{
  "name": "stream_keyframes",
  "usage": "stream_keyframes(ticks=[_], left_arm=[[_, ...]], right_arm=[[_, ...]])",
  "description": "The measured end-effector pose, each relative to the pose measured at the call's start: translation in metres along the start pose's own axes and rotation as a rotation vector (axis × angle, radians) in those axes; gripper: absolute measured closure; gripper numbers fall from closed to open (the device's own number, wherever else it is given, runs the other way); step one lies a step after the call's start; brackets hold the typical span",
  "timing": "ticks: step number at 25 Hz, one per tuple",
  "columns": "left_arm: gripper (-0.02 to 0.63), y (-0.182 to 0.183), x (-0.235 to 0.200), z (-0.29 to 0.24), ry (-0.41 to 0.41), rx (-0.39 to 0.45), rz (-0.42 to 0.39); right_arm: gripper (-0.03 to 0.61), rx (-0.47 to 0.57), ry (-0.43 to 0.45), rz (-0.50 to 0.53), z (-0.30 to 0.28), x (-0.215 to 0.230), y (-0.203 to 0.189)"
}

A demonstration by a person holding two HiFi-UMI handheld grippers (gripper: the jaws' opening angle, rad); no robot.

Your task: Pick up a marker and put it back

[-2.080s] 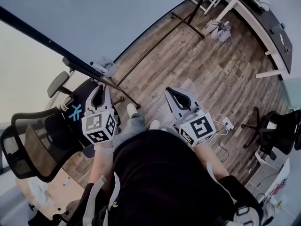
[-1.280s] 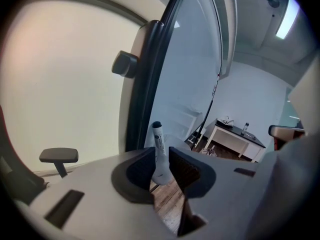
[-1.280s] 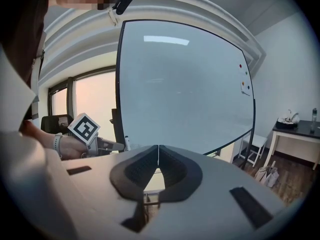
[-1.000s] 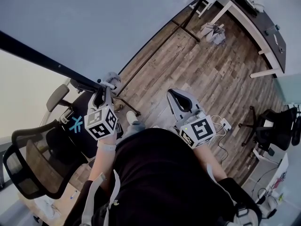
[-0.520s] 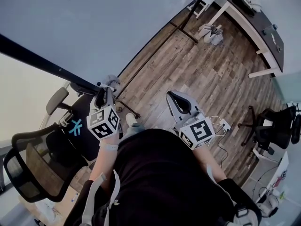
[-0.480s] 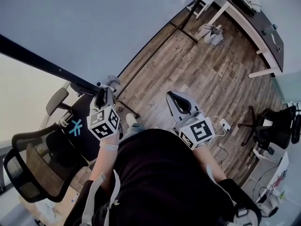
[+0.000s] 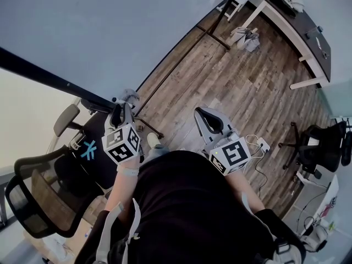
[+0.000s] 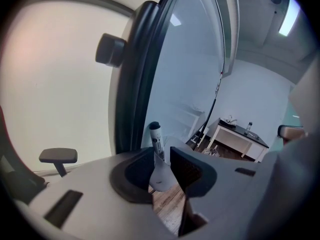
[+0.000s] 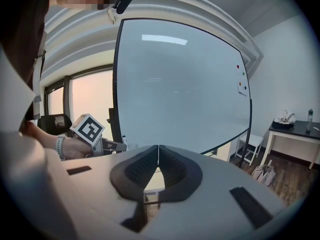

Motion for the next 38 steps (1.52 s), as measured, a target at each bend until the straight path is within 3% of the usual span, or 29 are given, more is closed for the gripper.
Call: stream_keyframes(ticks=[13,22,38], left_arm=[[0.52,-0.001,0.007,0.002,0.006,0.008,-0.044],[0.52,0.001,0.005,-0.001,0.053,0.023,0.052],[0.522,-0.004,0.007,-0.012,0.166,0.077,0.142]], right_arm=[[0.561,0.007,0.007,-0.002,0.005,0.005,-0.003],[0.561,0.007,0.008,-0.003,0.008,0.009,-0.004],[0.561,0.004,0.012,-0.017,0.011,0.017,-0.011]])
Point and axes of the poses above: the fingertips, and each gripper's own axes: z backward along the fingers, x to its right, y out of its top, the point moved 10 cm from there along z, backward along the fingers, and after that the axes turned 13 degrees about z, right-handed, at the moved point
